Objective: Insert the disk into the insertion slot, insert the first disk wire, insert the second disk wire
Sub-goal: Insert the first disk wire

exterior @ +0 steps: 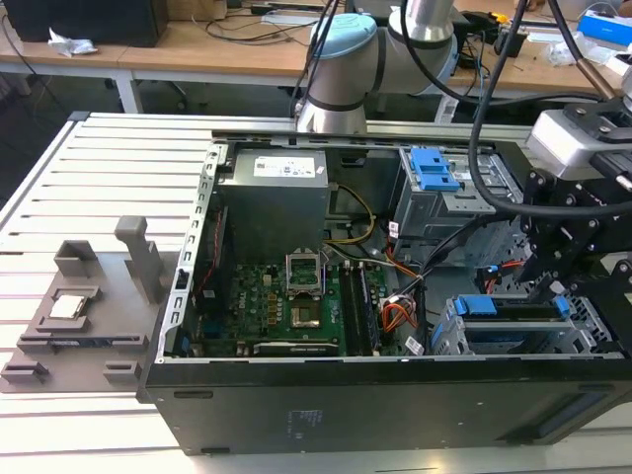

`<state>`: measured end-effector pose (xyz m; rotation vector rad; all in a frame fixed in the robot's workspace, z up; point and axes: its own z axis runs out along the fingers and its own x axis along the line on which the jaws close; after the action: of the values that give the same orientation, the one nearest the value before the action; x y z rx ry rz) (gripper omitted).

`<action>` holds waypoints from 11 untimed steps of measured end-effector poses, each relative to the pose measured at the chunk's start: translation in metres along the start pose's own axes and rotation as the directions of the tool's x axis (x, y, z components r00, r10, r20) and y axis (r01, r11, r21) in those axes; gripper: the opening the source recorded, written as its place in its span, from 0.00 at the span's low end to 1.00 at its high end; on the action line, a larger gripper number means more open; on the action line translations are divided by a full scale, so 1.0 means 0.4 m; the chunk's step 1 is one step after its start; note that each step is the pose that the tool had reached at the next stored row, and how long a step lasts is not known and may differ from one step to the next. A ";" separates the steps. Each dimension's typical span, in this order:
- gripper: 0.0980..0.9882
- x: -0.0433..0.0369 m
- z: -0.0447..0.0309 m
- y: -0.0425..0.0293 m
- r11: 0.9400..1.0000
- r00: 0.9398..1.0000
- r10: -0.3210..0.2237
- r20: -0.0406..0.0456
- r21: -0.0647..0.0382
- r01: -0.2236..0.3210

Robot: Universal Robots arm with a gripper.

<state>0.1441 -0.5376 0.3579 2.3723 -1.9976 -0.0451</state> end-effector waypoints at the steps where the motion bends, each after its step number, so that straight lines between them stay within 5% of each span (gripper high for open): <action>1: 0.23 -0.001 0.000 -0.005 1.000 1.000 0.000 0.000 0.000 0.000; 11: 0.23 -0.028 -0.003 -0.071 1.000 1.000 -0.007 -0.004 -0.001 0.007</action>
<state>0.1700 -0.5216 0.3578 2.3768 -1.9875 -0.0410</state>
